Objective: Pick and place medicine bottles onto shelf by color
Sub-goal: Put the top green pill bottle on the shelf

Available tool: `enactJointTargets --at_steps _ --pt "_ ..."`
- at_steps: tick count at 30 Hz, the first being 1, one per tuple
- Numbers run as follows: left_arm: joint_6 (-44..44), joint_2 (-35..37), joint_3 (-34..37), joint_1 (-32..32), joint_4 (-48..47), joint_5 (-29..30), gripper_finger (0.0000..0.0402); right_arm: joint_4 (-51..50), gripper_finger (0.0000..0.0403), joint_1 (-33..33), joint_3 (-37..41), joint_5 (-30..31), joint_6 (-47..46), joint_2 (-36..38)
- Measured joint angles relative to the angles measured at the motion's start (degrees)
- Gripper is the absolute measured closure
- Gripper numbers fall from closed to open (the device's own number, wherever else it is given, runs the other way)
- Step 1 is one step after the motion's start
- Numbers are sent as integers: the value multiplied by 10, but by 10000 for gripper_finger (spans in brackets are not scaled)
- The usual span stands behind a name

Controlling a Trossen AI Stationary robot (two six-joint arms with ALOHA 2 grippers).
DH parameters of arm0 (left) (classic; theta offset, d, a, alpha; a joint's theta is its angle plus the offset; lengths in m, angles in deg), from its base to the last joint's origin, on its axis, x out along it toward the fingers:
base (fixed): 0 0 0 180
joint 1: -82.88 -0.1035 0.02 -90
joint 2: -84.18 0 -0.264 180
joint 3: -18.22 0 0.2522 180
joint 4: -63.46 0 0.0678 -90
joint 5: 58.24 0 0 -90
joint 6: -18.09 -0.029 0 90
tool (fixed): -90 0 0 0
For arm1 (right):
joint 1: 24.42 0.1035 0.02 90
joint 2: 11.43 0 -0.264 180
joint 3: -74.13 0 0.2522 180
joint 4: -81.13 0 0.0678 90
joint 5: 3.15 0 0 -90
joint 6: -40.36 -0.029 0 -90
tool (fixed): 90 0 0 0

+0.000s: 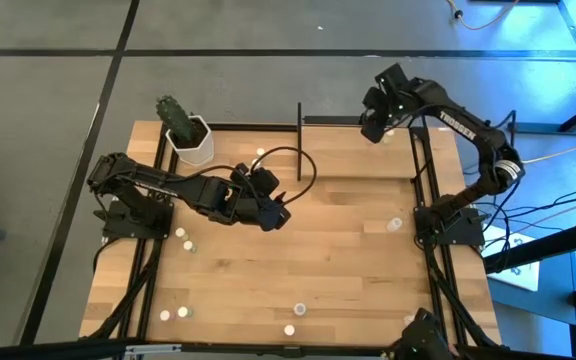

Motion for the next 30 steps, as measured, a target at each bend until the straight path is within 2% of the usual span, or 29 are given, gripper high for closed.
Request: enactJointTargets --at_steps 4,9,14,21,27,30 --pt "38 0 0 -1 -25 -23 166 -17 233 0 -24 -76 0 39" --pt "137 1 0 -15 -99 -50 168 -17 233 10 -26 -150 1 121" --pt "202 3 0 -59 -163 -123 166 -15 233 56 -26 -199 3 197" --pt "140 3 0 -150 -164 -224 167 -9 233 129 -26 -202 1 261" --pt "129 3 0 -228 -153 -323 168 -9 233 185 -26 -202 1 269" --pt "128 3 0 -257 -152 -344 167 -9 233 209 -26 -202 0 265"
